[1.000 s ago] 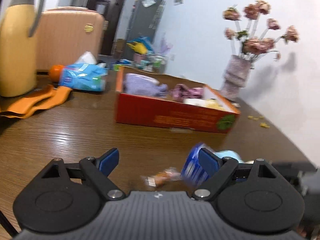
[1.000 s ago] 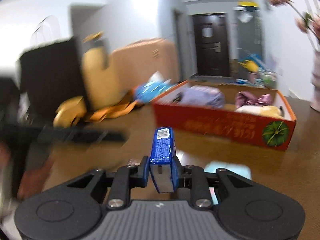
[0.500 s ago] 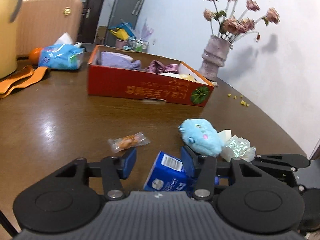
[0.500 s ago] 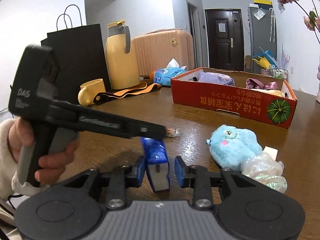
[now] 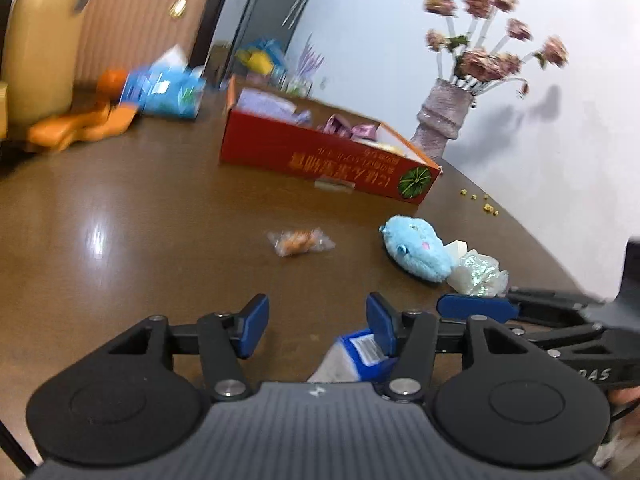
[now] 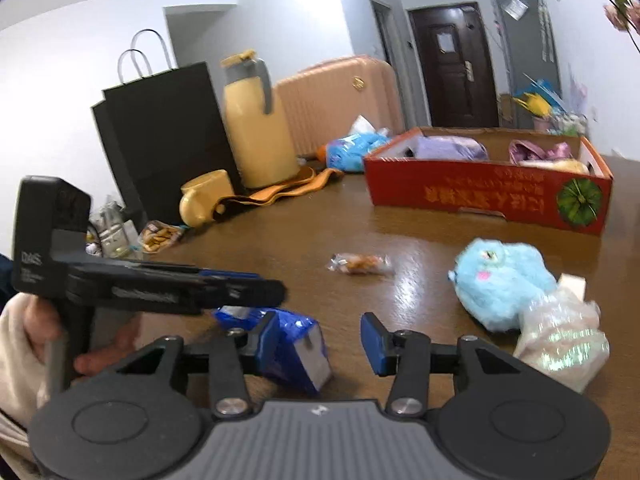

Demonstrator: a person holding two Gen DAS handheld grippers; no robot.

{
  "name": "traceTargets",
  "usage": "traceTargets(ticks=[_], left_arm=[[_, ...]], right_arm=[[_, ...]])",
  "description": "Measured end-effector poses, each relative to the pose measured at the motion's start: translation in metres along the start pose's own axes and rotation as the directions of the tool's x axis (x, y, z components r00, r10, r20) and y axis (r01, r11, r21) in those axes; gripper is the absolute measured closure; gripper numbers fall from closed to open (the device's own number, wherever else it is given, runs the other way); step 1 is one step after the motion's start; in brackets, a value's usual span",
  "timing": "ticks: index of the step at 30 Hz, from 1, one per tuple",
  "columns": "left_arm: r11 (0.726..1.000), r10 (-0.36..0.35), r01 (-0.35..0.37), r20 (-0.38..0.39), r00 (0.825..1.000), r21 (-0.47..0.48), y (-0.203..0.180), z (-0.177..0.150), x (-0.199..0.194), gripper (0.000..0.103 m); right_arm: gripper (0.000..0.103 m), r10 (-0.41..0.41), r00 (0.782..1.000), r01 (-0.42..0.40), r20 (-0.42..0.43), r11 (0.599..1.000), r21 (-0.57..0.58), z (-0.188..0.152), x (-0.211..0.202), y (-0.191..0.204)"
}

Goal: Organize soft objects
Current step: 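Reach both tools to the small blue carton and close on it, then carry the blue carton into the box and open the fingers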

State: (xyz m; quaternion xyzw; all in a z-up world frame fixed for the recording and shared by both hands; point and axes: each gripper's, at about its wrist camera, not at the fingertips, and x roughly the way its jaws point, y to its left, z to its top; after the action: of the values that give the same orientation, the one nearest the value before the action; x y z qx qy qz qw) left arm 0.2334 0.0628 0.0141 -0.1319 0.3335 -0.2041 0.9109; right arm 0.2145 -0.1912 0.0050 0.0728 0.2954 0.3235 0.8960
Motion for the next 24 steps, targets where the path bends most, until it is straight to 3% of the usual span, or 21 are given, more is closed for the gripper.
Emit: traceTargets(ticks=[3, 6, 9, 14, 16, 17, 24], left_arm=[[0.996, -0.052, 0.049, -0.037, 0.998, -0.075, 0.011, 0.001, -0.01, 0.048], [0.995, -0.086, 0.084, -0.045, 0.995, -0.058, 0.008, -0.002, -0.019, 0.048], [0.992, -0.11, 0.107, -0.052, 0.993, -0.061, 0.006, -0.005, -0.026, 0.048], [0.985, -0.117, 0.103, -0.095, 0.989, -0.135, 0.01, -0.01, -0.022, 0.057], [0.98, -0.144, 0.129, -0.091, 0.985, -0.155, 0.011, -0.012, -0.024, 0.072], [0.975, -0.164, 0.148, -0.09, 0.982, -0.164, 0.012, -0.012, -0.024, 0.074], [0.963, -0.193, 0.173, -0.079, 0.978, -0.208, 0.006, 0.001, -0.011, 0.076]], right_arm=[[0.061, 0.009, 1.0, -0.009, -0.002, 0.998, 0.064, -0.002, 0.0, -0.003], [0.069, 0.03, 1.0, -0.03, -0.002, 0.994, 0.107, -0.002, 0.0, -0.005], [0.07, 0.058, 0.998, -0.058, 0.001, 0.99, 0.129, -0.001, 0.001, -0.004], [0.076, 0.065, 0.998, -0.061, -0.021, 0.986, 0.154, 0.0, 0.012, -0.003], [0.079, 0.097, 0.995, -0.092, -0.021, 0.979, 0.18, -0.002, 0.014, -0.005], [0.08, 0.099, 0.995, -0.094, -0.021, 0.979, 0.182, -0.002, 0.014, -0.005], [0.083, 0.076, 0.997, -0.075, 0.002, 0.978, 0.196, 0.005, 0.009, -0.016]])
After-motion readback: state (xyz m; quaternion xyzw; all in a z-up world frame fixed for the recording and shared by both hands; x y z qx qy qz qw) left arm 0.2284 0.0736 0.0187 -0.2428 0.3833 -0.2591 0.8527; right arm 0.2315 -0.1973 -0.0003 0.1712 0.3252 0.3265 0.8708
